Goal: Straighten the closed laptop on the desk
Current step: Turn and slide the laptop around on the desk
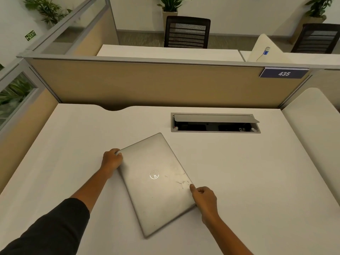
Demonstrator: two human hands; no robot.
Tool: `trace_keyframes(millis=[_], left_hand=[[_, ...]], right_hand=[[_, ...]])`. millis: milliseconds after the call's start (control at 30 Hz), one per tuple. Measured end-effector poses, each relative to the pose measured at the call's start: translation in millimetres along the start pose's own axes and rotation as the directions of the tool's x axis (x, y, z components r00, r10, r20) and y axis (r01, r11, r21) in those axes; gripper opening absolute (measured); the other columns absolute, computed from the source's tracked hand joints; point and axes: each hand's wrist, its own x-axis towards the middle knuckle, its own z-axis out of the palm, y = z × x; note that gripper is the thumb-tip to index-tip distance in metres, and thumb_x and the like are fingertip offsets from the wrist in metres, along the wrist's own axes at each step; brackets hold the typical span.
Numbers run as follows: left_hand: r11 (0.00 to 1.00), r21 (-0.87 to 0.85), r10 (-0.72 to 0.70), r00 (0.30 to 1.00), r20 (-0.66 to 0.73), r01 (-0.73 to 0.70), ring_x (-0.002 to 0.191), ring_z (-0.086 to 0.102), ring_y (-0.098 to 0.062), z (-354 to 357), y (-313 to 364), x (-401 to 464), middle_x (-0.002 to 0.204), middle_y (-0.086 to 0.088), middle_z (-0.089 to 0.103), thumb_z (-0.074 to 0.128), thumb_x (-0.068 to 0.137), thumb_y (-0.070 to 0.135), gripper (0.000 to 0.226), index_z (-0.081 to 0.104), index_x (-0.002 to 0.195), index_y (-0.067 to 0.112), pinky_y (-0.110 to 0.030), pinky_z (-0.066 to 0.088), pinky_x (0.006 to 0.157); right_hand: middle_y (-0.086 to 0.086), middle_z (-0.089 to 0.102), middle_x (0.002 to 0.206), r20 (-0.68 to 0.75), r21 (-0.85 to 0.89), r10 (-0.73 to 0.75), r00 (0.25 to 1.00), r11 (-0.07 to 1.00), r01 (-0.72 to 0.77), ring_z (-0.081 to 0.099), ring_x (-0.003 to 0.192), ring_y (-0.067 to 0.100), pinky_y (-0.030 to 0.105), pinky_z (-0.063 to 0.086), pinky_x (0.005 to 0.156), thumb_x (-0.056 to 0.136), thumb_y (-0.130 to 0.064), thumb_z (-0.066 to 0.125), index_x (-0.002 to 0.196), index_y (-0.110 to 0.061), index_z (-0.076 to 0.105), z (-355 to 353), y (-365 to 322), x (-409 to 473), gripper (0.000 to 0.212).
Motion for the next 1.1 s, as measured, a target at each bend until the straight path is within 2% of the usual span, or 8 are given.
trace_keyframes(millis=[200,467,567,633,733,900,967,1100], left_hand=[[0.996,-0.078,-0.050,0.999,-0.008,0.049,0.133,0.060,-0.042,1,-11,-14,0.147,-0.021,0.062,0.054,0.104,0.013,0.043,0.060,0.145,0.003,-0.044,0.050,0.107],[0.987,-0.132,-0.093,0.996,0.012,0.094,0.127,0.064,-0.041,2,-31,-31,0.140,-0.021,0.066,0.052,0.102,0.017,0.041,0.065,0.139,0.005,-0.054,0.057,0.108],[0.982,-0.159,-0.097,0.995,0.012,0.098,0.122,0.067,-0.039,6,-40,-40,0.134,-0.019,0.069,0.052,0.101,0.016,0.038,0.068,0.134,0.008,-0.055,0.059,0.106],[0.976,-0.191,-0.105,0.994,0.015,0.106,0.115,0.068,-0.037,7,-39,-53,0.124,-0.016,0.071,0.051,0.102,0.013,0.030,0.071,0.124,0.008,-0.055,0.059,0.105],[0.969,-0.218,-0.118,0.993,0.023,0.120,0.101,0.069,-0.035,12,-39,-70,0.107,-0.014,0.069,0.051,0.103,0.009,0.022,0.069,0.095,0.019,-0.057,0.059,0.105],[0.955,-0.273,-0.112,0.993,0.039,0.118,0.107,0.072,-0.037,18,-34,-98,0.121,-0.016,0.069,0.051,0.106,0.008,0.020,0.064,0.119,0.014,-0.041,0.059,0.097],[0.952,-0.274,-0.126,0.991,0.045,0.133,0.111,0.073,-0.038,20,-35,-106,0.122,-0.014,0.068,0.051,0.107,0.008,0.020,0.063,0.121,0.015,-0.040,0.058,0.096],[0.952,-0.262,-0.151,0.988,0.044,0.157,0.110,0.074,-0.036,24,-44,-114,0.126,-0.016,0.070,0.053,0.106,0.011,0.033,0.064,0.137,0.003,-0.043,0.059,0.101]], right_hand=[[-0.001,0.066,0.077,-0.038,-0.082,-0.059,0.998,0.995,0.056,0.058,0.068,0.018,0.032,0.045,0.063,0.091,-0.048,0.068,0.074,-0.014,0.058,-13,-20,17,0.039],[0.000,0.064,0.073,-0.053,-0.169,-0.117,0.992,0.980,0.107,0.059,0.067,0.020,0.034,0.045,0.066,0.093,-0.046,0.065,0.073,-0.012,0.059,-27,-41,44,0.040],[0.000,0.054,0.063,-0.061,-0.196,-0.148,0.987,0.971,0.133,0.051,0.059,0.020,0.034,0.042,0.063,0.094,-0.044,0.063,0.065,-0.014,0.050,-31,-48,54,0.044],[0.000,0.045,0.057,-0.070,-0.227,-0.178,0.982,0.961,0.158,0.043,0.054,0.020,0.034,0.038,0.059,0.094,-0.042,0.062,0.059,-0.016,0.041,-34,-54,60,0.049],[0.000,0.043,0.053,-0.071,-0.245,-0.213,0.974,0.951,0.190,0.043,0.051,0.020,0.034,0.038,0.058,0.095,-0.040,0.062,0.055,-0.015,0.039,-38,-62,71,0.053],[0.001,0.042,0.050,-0.080,-0.251,-0.242,0.967,0.944,0.215,0.042,0.048,0.020,0.032,0.037,0.055,0.096,-0.039,0.061,0.052,-0.013,0.039,-43,-70,85,0.056],[0.001,0.043,0.050,-0.083,-0.257,-0.248,0.965,0.941,0.220,0.043,0.049,0.021,0.032,0.038,0.055,0.095,-0.039,0.060,0.052,-0.013,0.039,-44,-73,90,0.055],[0.002,0.044,0.050,-0.083,-0.253,-0.269,0.959,0.937,0.241,0.044,0.049,0.020,0.031,0.039,0.056,0.097,-0.038,0.060,0.052,-0.011,0.044,-45,-78,99,0.055]])
